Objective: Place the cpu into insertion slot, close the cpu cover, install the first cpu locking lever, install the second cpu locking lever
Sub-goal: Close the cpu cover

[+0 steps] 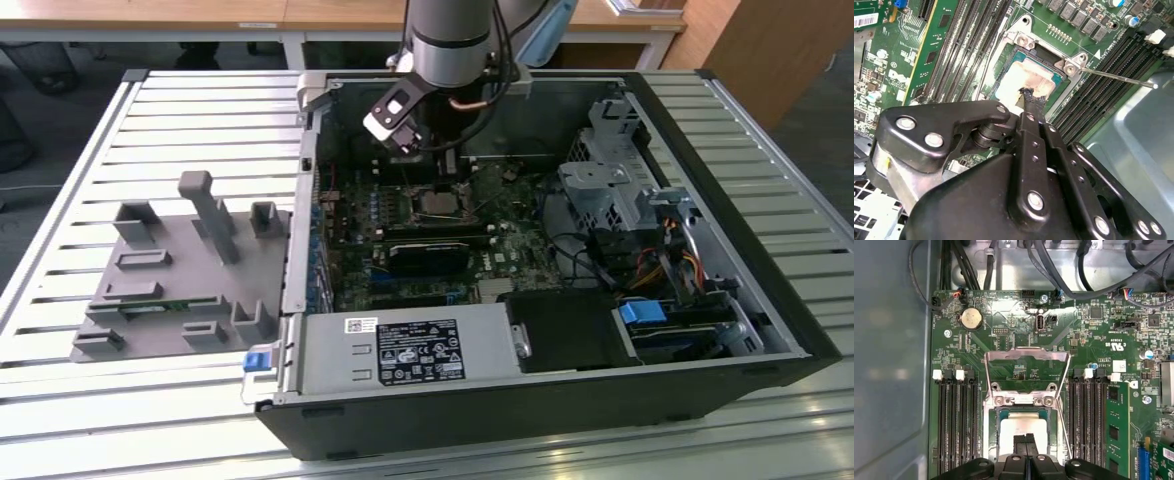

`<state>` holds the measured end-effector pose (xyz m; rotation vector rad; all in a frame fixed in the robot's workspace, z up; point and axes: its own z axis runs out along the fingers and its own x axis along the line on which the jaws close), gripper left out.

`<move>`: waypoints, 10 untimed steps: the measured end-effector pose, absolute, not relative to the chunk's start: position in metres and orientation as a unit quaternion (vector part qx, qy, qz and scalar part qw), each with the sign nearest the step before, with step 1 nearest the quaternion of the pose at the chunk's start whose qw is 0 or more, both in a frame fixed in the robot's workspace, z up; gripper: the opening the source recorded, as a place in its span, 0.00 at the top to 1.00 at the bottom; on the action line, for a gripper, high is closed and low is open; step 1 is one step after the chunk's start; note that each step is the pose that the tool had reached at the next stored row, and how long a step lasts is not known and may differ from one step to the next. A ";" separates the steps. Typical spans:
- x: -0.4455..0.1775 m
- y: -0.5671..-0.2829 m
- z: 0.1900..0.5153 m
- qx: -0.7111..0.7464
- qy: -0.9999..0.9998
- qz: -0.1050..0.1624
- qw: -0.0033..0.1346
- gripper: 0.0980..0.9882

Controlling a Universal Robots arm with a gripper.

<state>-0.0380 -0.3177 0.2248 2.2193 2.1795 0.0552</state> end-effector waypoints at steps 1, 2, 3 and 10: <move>-0.038 -0.318 0.226 0.713 0.700 0.018 0.015 0.99; -0.038 -0.318 0.227 0.713 0.700 0.018 0.015 0.99; -0.038 -0.318 0.229 0.713 0.700 0.018 0.015 0.99; -0.038 -0.318 0.241 0.713 0.700 0.017 0.014 0.99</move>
